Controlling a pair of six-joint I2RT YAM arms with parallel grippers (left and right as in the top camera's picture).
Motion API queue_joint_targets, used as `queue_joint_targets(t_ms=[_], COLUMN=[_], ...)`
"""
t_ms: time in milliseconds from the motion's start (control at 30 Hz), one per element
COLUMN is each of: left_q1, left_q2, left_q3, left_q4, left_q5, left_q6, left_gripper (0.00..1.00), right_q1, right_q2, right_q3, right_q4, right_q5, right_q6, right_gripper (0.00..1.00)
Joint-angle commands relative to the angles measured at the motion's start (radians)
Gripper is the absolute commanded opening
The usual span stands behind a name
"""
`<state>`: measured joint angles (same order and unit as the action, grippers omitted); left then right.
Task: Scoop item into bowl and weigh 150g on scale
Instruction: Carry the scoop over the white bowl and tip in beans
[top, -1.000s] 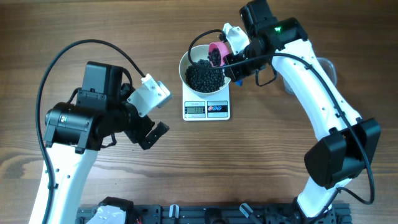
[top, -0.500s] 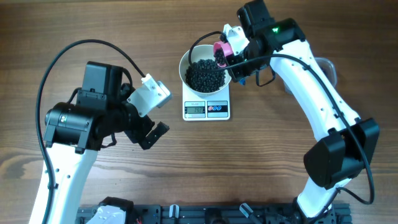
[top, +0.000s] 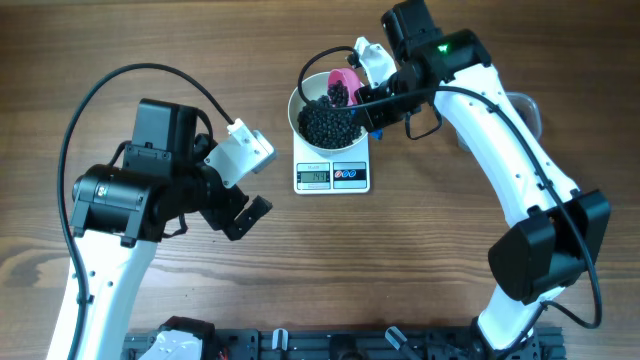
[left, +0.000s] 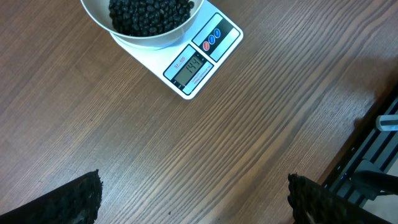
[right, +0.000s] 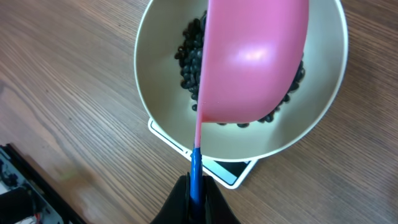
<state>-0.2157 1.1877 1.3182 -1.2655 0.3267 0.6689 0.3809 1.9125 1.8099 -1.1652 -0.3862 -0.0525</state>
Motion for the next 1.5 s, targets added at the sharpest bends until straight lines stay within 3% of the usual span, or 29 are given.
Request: queue_joint_targets(t_ms=[0,33,67,100,167,433,667,767,867,1000,1467], left_q1=[0.006,0.006,0.006,0.006,0.006,0.006,0.006,0.006,0.006,0.006,0.006], left_q2=[0.0,0.0,0.0,0.0,0.0,0.0,0.0,0.0,0.0,0.0,0.0], left_q3=[0.011,0.011,0.011,0.011,0.011,0.011,0.011,0.011,0.011,0.011,0.011], left_q4=[0.0,0.0,0.0,0.0,0.0,0.0,0.0,0.0,0.0,0.0,0.0], left_q5=[0.002,0.002,0.002,0.002,0.002,0.002,0.002,0.002,0.002,0.002,0.002], left_q6=[0.011,0.012,0.011,0.011,0.011,0.012,0.011,0.011,0.011,0.011,0.011], left_gripper=[1.0,1.0,1.0,1.0,1.0,1.0,1.0,1.0,1.0,1.0,1.0], right_q1=[0.019,0.026,0.026,0.026,0.028,0.023,0.021,0.02,0.035,0.019,0.009], right_q2=[-0.02,-0.02,-0.02,-0.02,-0.018,-0.018,-0.018,-0.018,-0.018,-0.018,-0.018], right_q3=[0.021,0.021,0.021,0.02,0.014,0.014,0.014,0.014,0.014,0.014,0.014], right_q4=[0.006,0.011,0.032,0.05,0.053,0.095,0.099,0.099,0.068,0.098,0.138], right_q5=[0.129,0.238,0.229,0.136,0.15,-0.042,-0.063,-0.042,0.164,0.003,-0.169], right_q6=[0.0,0.001,0.032,0.026,0.009,0.136,0.167,0.16,0.153,0.146,0.187], right_gripper=[0.04,0.04,0.04,0.04,0.04,0.04,0.04,0.04,0.04,0.04,0.04])
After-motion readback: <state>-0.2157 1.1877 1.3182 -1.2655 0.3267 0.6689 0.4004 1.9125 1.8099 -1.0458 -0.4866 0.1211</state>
